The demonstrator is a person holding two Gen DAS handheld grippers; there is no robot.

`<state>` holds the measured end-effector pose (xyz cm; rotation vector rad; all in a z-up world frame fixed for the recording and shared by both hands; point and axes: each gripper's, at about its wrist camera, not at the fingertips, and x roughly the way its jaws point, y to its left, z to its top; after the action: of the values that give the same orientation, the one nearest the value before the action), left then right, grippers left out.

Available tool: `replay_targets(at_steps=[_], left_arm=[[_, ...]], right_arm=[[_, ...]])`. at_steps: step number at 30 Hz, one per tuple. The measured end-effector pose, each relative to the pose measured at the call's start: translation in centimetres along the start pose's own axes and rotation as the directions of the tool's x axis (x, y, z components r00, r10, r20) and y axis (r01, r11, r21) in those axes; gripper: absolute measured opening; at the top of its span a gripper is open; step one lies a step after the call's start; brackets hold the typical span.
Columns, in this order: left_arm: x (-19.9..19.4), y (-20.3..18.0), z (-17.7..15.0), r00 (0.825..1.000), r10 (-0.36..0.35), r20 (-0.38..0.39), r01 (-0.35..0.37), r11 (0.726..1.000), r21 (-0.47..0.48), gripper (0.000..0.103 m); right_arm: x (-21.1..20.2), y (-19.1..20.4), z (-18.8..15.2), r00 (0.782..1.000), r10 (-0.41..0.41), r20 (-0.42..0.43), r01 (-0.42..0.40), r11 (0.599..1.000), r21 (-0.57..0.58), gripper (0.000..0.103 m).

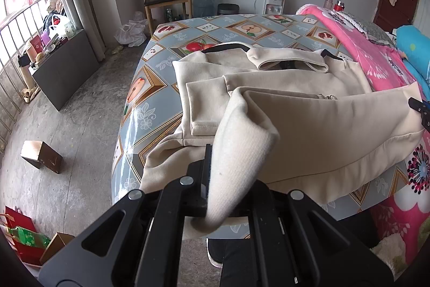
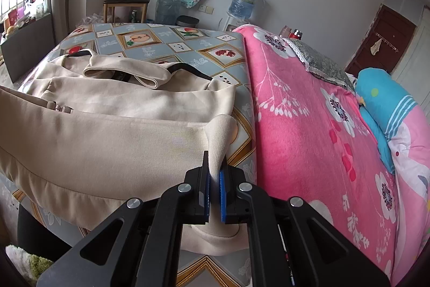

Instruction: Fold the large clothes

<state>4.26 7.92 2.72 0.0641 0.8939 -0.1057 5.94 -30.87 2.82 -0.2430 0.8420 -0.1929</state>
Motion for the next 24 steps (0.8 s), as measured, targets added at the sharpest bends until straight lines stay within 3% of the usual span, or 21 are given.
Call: replay_targets(at_steps=[12, 18, 24], left_arm=[[0.0, 0.0, 0.0, 1.0, -0.003, 0.006, 0.003, 1.0, -0.003, 0.005], [-1.4, 0.2, -0.2, 0.993, -0.051, 0.103, 0.052, 0.999, -0.003, 0.005], [-3.2, 1.0, 2.3, 0.98, -0.106, 0.167, 0.107, 0.994, 0.002, 0.005]], right_arm=[[0.0, 0.1, 0.0, 1.0, 0.001, 0.002, -0.001, 1.0, 0.004, 0.005], [-1.1, -0.3, 0.4, 0.999, -0.025, 0.03, 0.025, 0.999, 0.021, 0.005], [-3.3, -1.4, 1.9, 0.994, -0.048, 0.093, 0.041, 0.996, 0.082, 0.005]])
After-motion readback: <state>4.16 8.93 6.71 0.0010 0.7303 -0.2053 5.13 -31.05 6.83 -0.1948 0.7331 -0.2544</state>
